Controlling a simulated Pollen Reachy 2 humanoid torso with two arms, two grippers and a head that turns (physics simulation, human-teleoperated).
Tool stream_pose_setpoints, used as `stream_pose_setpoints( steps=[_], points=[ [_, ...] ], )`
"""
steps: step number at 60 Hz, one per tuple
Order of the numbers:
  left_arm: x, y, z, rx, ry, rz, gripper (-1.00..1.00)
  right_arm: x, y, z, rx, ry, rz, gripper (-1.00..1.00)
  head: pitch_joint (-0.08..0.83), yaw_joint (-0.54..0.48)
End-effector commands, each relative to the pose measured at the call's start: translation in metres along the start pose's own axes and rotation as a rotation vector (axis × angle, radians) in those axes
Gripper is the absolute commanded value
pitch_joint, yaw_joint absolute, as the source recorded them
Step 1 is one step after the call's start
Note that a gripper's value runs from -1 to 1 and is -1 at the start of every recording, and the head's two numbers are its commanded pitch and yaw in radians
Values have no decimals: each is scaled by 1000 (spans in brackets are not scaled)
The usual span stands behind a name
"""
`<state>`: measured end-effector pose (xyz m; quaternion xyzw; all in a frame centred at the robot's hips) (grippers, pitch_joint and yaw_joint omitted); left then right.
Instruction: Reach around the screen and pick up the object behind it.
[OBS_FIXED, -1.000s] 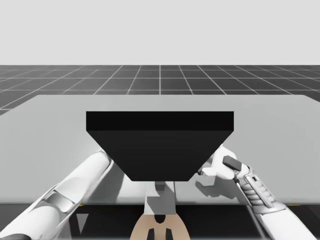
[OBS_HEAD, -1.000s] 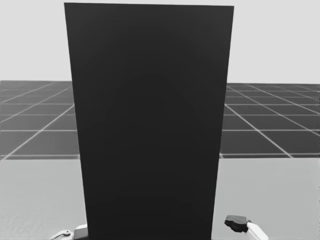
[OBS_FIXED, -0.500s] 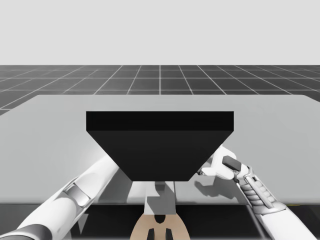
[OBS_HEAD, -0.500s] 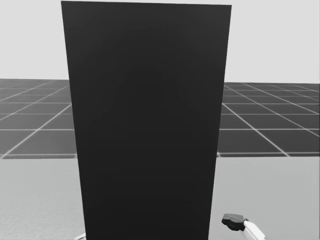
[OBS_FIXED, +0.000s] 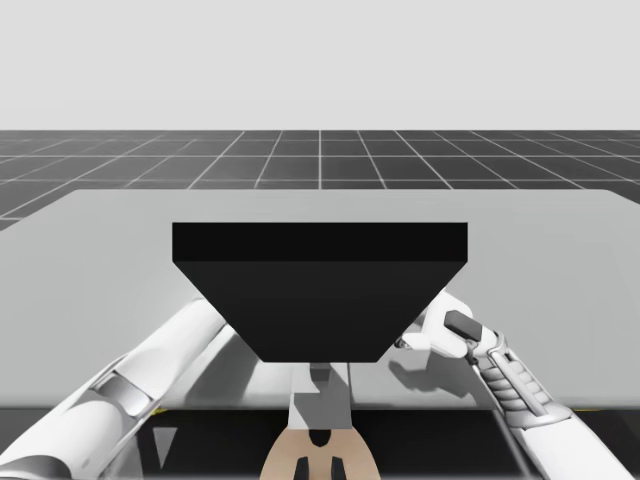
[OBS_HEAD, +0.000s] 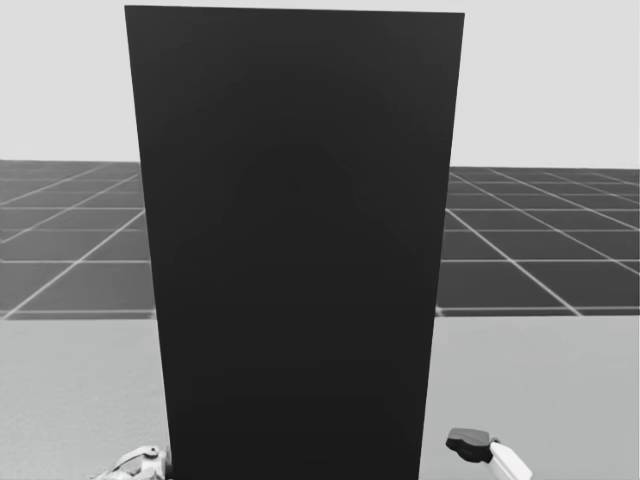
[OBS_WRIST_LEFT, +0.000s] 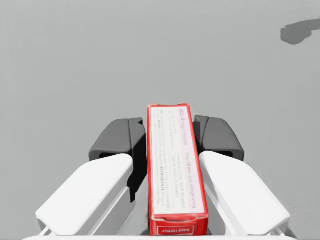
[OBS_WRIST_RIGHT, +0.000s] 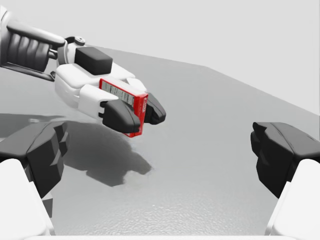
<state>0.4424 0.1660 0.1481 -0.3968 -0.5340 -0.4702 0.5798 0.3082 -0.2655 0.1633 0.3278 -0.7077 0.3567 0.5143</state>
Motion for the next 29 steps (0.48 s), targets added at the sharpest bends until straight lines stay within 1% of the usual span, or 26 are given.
stream_pose_setpoints(
  steps=[1,2,4,5,7,9,11,13,15,20,22,26,29],
  points=[
    [60,24,20,-7,-14,-65,1000,1,0,0,-3,-1,1,-1000,133,-46],
    [73,27,23,4,-24,-79,1000,1,0,0,-4,-1,1,-1000,131,-48],
    [82,29,25,12,-30,-92,1000,1,0,0,-5,-1,1,-1000,131,-48],
    [95,32,29,22,-36,-114,1000,1,0,0,-5,0,1,-1000,130,-48],
    [104,34,30,25,-40,-126,1000,1,0,0,-5,0,1,-1000,129,-48],
    [121,36,33,39,-49,-154,1000,1,0,0,-6,-1,1,-1000,128,-48],
    [130,37,35,42,-52,-169,1000,1,0,0,-6,-1,1,-1000,128,-49],
    [147,38,37,52,-63,-194,1000,2,-1,0,-7,-1,1,-1000,128,-50],
    [155,39,39,56,-67,-207,1000,2,-1,1,-7,-2,0,-1000,128,-50],
    [191,39,46,78,-88,-265,1000,2,-1,1,-10,-3,0,-1000,128,-52],
    [199,39,48,84,-96,-276,1000,3,-1,1,-11,-3,0,-1000,128,-52],
    [228,38,55,104,-127,-317,1000,3,-1,1,-13,-3,1,-1000,128,-53],
    [243,36,60,113,-150,-334,1000,3,-2,1,-13,-4,2,-1000,128,-53]
  ],
)
